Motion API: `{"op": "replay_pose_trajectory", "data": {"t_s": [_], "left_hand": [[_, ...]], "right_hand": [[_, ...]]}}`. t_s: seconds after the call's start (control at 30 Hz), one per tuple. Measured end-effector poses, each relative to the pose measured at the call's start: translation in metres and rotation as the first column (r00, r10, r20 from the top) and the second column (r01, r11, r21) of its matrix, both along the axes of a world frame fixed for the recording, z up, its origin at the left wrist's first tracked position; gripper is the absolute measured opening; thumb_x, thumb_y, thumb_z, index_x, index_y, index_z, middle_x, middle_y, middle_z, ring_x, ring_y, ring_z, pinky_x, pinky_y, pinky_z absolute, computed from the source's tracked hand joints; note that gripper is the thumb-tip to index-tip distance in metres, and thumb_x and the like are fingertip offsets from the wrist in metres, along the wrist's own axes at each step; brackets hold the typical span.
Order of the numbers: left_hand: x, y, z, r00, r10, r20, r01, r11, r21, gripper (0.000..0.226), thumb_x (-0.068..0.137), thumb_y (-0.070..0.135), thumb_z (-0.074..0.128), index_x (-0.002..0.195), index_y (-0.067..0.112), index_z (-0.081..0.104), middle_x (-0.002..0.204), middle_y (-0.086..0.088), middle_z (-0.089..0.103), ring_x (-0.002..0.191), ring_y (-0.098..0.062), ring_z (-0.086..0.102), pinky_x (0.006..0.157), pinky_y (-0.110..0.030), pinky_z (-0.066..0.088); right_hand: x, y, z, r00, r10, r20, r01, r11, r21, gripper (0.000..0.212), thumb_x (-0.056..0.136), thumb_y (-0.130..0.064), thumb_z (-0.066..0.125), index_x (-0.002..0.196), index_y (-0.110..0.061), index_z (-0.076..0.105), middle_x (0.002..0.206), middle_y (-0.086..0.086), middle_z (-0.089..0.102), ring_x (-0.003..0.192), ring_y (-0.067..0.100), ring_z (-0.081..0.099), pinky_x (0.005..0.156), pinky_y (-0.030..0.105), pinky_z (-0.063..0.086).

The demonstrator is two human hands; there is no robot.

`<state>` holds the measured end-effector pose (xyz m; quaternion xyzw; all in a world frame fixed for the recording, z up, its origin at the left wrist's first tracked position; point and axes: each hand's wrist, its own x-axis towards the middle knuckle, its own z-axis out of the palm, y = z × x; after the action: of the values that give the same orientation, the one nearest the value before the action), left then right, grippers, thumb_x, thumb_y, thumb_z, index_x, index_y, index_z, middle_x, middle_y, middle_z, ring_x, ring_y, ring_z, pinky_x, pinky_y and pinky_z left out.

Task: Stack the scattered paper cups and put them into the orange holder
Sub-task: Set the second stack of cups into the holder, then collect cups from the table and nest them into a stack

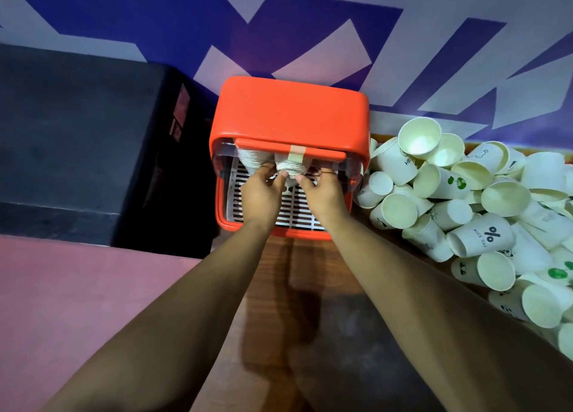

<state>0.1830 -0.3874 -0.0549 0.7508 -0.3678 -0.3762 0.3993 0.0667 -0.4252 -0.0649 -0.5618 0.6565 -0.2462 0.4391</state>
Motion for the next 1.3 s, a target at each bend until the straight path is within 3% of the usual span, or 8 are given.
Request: {"op": "replay_pose_trajectory", "data": {"t_s": [0.33, 0.43, 0.57, 0.73, 0.9, 1.1, 1.2, 1.3], "left_hand": [[0.002, -0.004, 0.003, 1.000, -0.010, -0.020, 0.010, 1.000, 0.017, 0.034, 0.097, 0.025, 0.064, 0.124, 0.005, 0.066, 0.118, -0.005, 0.073, 0.109, -0.015, 0.068, 0.097, -0.028, 0.051], [0.006, 0.002, 0.010, 0.999, -0.041, 0.017, 0.040, 0.998, 0.056, 0.031, 0.096, 0.026, 0.064, 0.120, 0.008, 0.067, 0.103, 0.003, 0.074, 0.084, -0.001, 0.067, 0.082, -0.023, 0.052], [0.000, 0.029, 0.022, 0.993, -0.107, 0.054, 0.103, 0.993, 0.059, 0.010, 0.092, 0.022, 0.062, 0.101, 0.018, 0.063, 0.086, 0.015, 0.064, 0.084, -0.010, 0.064, 0.074, -0.025, 0.045], [-0.043, 0.062, 0.040, 0.962, -0.272, 0.026, 0.272, 0.962, 0.005, 0.004, 0.090, 0.016, 0.062, 0.091, 0.015, 0.065, 0.083, 0.005, 0.068, 0.080, -0.012, 0.064, 0.074, -0.025, 0.046], [-0.116, 0.060, 0.047, 0.854, -0.517, 0.065, 0.520, 0.854, -0.036, 0.008, 0.089, 0.014, 0.065, 0.096, 0.017, 0.062, 0.092, 0.000, 0.068, 0.086, -0.015, 0.065, 0.078, -0.028, 0.049], [-0.189, 0.040, 0.036, 0.741, -0.628, 0.237, 0.586, 0.777, 0.229, 0.064, 0.090, 0.021, 0.063, 0.150, 0.022, 0.040, 0.138, -0.019, 0.049, 0.125, -0.033, 0.051, 0.106, -0.037, 0.040], [-0.208, 0.034, 0.026, 0.704, -0.650, 0.286, 0.562, 0.756, 0.335, 0.063, 0.091, 0.016, 0.058, 0.151, 0.016, 0.038, 0.146, -0.023, 0.042, 0.137, -0.035, 0.040, 0.113, -0.040, 0.034], [-0.217, 0.038, 0.019, 0.699, -0.623, 0.350, 0.519, 0.779, 0.351, 0.050, 0.092, 0.007, 0.056, 0.142, 0.004, 0.048, 0.143, -0.022, 0.045, 0.131, -0.034, 0.047, 0.107, -0.035, 0.037]], "right_hand": [[0.003, 0.001, 0.001, 0.999, 0.006, -0.044, -0.005, 1.000, 0.012, 0.033, 0.094, -0.030, 0.061, 0.118, -0.008, 0.054, 0.113, 0.011, 0.068, 0.106, 0.028, 0.063, 0.093, 0.042, 0.051], [-0.006, 0.014, 0.012, 0.999, 0.030, -0.032, -0.029, 0.999, 0.028, 0.033, 0.093, -0.022, 0.061, 0.121, -0.006, 0.053, 0.124, 0.013, 0.063, 0.118, 0.026, 0.059, 0.099, 0.044, 0.049], [-0.041, 0.055, 0.040, 0.993, 0.120, -0.016, -0.121, 0.992, -0.037, 0.043, 0.092, -0.017, 0.060, 0.134, -0.010, 0.051, 0.135, 0.008, 0.057, 0.125, 0.018, 0.054, 0.105, 0.039, 0.045], [-0.137, 0.100, 0.065, 0.984, 0.077, -0.162, -0.112, 0.969, -0.220, 0.033, 0.089, -0.012, 0.063, 0.122, -0.010, 0.059, 0.120, 0.004, 0.060, 0.108, 0.012, 0.059, 0.097, 0.035, 0.050], [-0.231, 0.099, 0.067, 0.912, -0.007, -0.409, -0.107, 0.961, -0.256, 0.034, 0.087, -0.012, 0.065, 0.120, -0.006, 0.059, 0.121, 0.010, 0.053, 0.118, 0.025, 0.050, 0.102, 0.035, 0.042], [-0.286, 0.092, 0.044, 0.804, 0.094, -0.587, -0.256, 0.946, -0.200, 0.045, 0.083, -0.025, 0.070, 0.122, -0.003, 0.059, 0.122, 0.016, 0.053, 0.115, 0.037, 0.050, 0.101, 0.049, 0.043], [-0.293, 0.084, 0.040, 0.731, 0.148, -0.667, -0.355, 0.916, -0.186, 0.051, 0.081, -0.030, 0.071, 0.124, -0.005, 0.058, 0.121, 0.015, 0.053, 0.114, 0.036, 0.051, 0.104, 0.047, 0.038], [-0.302, 0.079, 0.038, 0.714, 0.092, -0.694, -0.345, 0.909, -0.235, 0.055, 0.079, -0.031, 0.073, 0.125, -0.008, 0.057, 0.128, 0.018, 0.051, 0.120, 0.039, 0.048, 0.106, 0.051, 0.038]]}}
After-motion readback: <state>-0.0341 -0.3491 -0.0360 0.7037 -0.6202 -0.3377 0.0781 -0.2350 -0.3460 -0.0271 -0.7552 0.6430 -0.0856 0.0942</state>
